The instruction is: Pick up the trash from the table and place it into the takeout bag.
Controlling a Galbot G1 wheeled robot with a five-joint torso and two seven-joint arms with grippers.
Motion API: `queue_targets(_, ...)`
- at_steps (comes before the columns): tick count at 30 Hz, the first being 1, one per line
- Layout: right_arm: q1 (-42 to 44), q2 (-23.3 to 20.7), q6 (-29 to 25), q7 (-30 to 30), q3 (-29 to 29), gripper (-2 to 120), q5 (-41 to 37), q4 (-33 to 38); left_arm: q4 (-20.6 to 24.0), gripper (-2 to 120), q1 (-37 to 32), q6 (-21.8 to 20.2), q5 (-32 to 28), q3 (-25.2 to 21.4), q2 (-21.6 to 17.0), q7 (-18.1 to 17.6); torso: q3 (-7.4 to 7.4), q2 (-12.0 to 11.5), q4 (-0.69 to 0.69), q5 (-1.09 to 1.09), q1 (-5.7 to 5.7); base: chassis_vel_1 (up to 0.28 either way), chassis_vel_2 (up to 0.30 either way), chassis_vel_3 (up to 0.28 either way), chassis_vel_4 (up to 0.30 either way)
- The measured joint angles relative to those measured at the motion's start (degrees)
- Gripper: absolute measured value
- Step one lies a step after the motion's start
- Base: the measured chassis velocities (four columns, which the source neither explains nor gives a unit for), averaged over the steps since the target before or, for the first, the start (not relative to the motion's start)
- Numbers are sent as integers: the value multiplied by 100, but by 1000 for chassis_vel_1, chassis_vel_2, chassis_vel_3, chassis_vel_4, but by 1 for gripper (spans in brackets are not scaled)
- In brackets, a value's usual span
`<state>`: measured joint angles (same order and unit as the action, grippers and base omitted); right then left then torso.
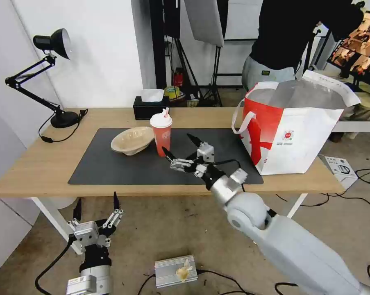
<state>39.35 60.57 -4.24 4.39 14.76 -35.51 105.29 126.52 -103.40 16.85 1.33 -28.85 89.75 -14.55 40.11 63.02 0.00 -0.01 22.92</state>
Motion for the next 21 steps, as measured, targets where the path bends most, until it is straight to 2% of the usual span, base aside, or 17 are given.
queue_targets(21,-512,764,358,335,182,100,377,-1002,-79,100,9,19,-18,4,-17,-10,0,0,0,1,0,0,0,0,0)
